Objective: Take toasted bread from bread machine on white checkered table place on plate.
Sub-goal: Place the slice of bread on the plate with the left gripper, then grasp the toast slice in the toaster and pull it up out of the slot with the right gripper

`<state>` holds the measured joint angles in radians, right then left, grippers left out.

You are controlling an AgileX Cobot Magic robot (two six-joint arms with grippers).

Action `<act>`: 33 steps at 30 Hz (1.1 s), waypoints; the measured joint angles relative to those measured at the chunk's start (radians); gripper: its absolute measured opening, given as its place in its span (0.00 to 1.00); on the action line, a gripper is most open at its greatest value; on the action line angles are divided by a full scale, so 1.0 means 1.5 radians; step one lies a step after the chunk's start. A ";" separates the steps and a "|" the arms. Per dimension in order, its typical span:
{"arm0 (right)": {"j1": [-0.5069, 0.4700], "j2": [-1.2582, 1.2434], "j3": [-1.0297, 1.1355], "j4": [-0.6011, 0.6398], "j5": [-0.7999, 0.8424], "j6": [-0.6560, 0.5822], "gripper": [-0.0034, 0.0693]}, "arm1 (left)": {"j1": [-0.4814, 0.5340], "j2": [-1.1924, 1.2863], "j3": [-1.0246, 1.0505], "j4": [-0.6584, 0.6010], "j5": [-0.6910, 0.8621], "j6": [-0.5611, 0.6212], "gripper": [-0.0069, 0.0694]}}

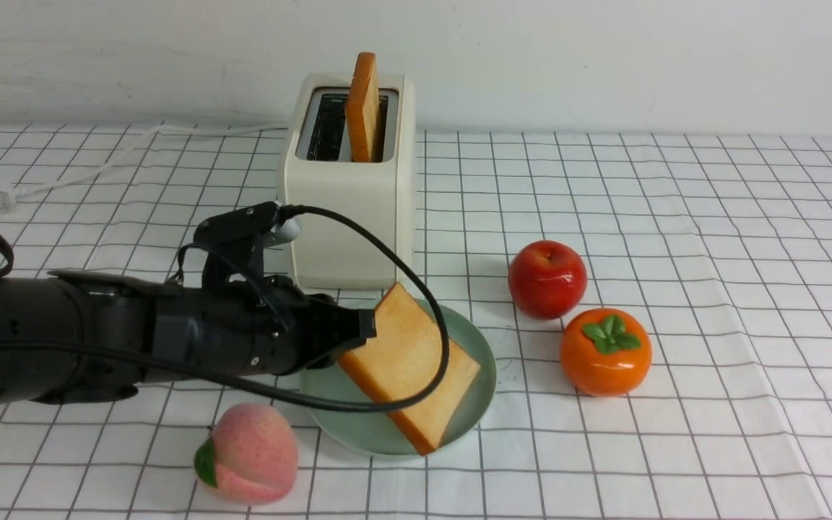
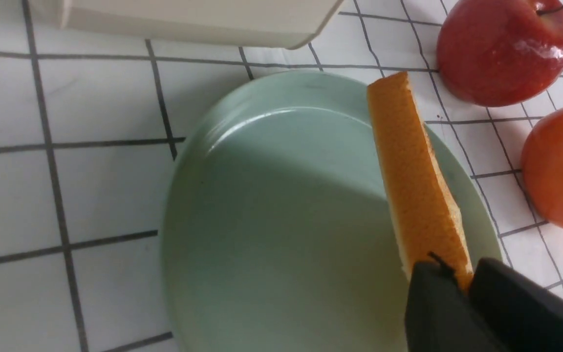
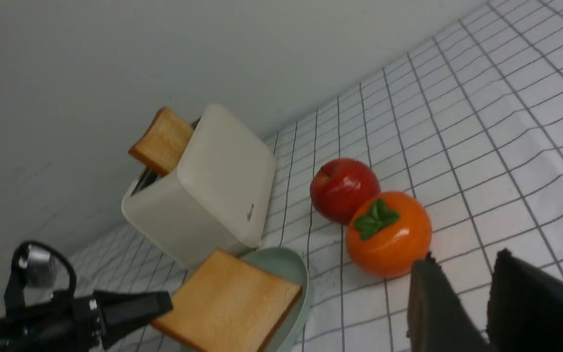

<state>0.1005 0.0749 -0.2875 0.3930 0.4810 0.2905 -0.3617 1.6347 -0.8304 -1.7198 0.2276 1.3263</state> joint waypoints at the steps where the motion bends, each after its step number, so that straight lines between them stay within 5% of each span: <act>1: 0.009 0.011 -0.018 0.002 0.030 -0.020 0.29 | 0.000 0.000 0.000 0.000 -0.004 0.003 0.27; 10: 0.052 0.172 -0.195 0.051 0.191 -0.180 0.28 | 0.000 -0.033 -0.012 0.000 -0.058 0.008 0.84; 14: 0.053 0.236 -0.247 0.051 0.244 -0.211 0.28 | 0.000 -0.094 -0.013 0.000 -0.087 0.019 0.89; 19: 0.053 0.347 -0.336 0.050 0.314 -0.269 0.28 | -0.020 -0.215 -0.012 0.004 -0.146 0.024 0.66; 20: 0.053 0.391 -0.373 0.052 0.327 -0.288 0.26 | -0.029 -0.263 -0.006 0.004 -0.158 0.025 0.47; 22: 0.053 0.425 -0.404 0.060 0.336 -0.303 0.23 | -0.040 -0.310 0.009 0.005 -0.161 0.027 0.26; 25: 0.053 0.482 -0.454 0.074 0.347 -0.328 0.17 | -0.054 -0.373 0.044 0.006 -0.161 0.029 0.07; 33: 0.060 0.660 -0.615 0.149 0.399 -0.401 0.11 | -0.061 -0.519 0.145 0.043 -0.106 0.029 0.07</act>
<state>0.1905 1.0648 -1.2102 0.6160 1.0793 -0.3113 -0.4527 0.8561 -0.6133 -1.6556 0.0686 1.3699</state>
